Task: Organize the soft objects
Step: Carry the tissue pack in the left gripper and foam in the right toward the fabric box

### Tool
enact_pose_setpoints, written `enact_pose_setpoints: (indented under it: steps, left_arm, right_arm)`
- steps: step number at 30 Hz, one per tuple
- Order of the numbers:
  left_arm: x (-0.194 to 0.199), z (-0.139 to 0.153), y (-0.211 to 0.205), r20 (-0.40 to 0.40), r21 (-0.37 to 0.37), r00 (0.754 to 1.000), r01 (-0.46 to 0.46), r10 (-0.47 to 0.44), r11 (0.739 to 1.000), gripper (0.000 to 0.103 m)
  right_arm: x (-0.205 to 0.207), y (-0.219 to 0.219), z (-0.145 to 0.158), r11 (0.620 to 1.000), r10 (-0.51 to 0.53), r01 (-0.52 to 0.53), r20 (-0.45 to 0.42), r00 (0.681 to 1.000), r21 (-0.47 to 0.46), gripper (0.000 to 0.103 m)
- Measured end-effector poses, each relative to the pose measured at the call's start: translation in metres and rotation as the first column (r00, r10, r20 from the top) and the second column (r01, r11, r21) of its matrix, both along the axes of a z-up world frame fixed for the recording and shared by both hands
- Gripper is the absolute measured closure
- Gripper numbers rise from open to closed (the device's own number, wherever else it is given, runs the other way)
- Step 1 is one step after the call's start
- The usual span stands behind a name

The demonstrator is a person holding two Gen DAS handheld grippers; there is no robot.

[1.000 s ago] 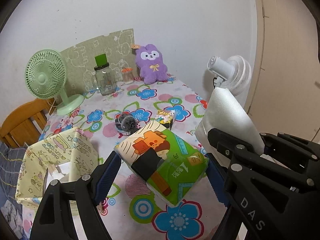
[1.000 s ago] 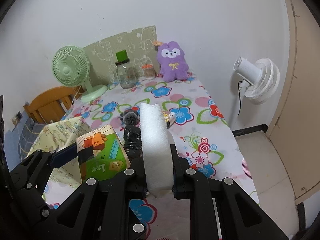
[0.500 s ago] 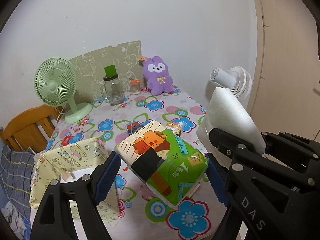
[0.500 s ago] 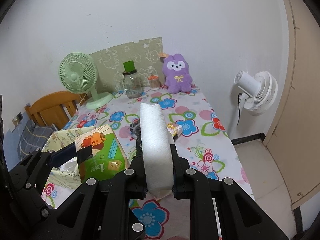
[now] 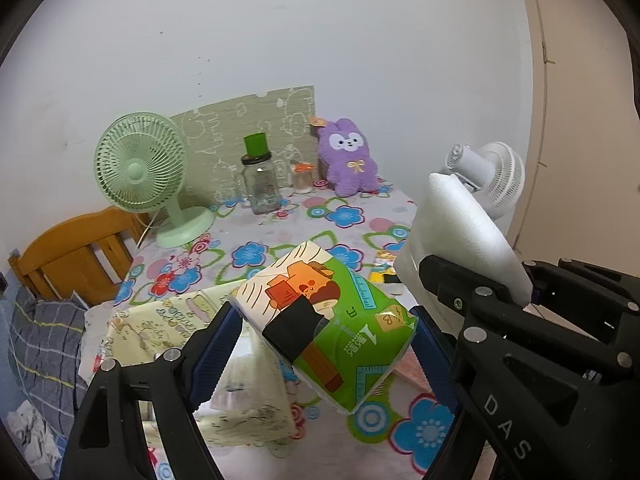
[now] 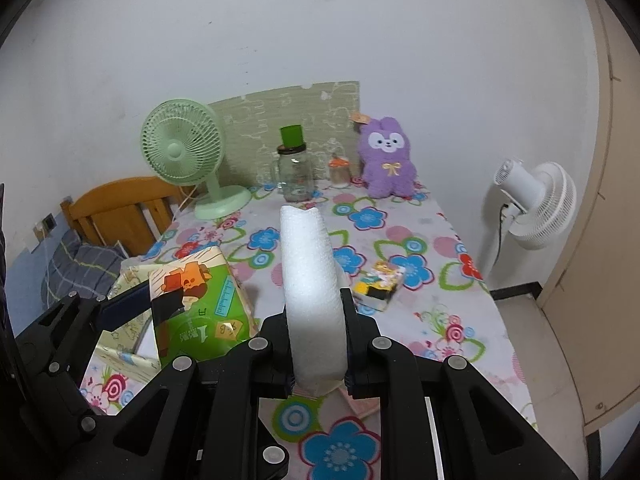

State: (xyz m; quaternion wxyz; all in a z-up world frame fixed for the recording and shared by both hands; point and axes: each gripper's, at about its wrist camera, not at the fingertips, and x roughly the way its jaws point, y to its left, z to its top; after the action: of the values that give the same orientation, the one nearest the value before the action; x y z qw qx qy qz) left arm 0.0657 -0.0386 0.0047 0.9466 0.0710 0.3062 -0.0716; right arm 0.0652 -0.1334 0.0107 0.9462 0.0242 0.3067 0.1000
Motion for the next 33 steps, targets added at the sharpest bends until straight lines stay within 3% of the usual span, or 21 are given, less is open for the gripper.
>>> enact_pose_setpoints:
  steps: [17,33]
  left_arm:
    - [0.013,-0.005,0.051,0.002,-0.004,0.997,-0.071,0.071,0.997,0.018]
    - [0.04,-0.027,0.101,-0.05,0.022,0.986,-0.158,0.159,0.987,0.018]
  right_arm:
    - [0.023,0.058,-0.004,0.996,0.087,-0.087,-0.012,0.996,-0.015,0.083]
    - [0.057,0.113,-0.022,0.981,0.192,-0.192,-0.071,0.979,0.003,0.083]
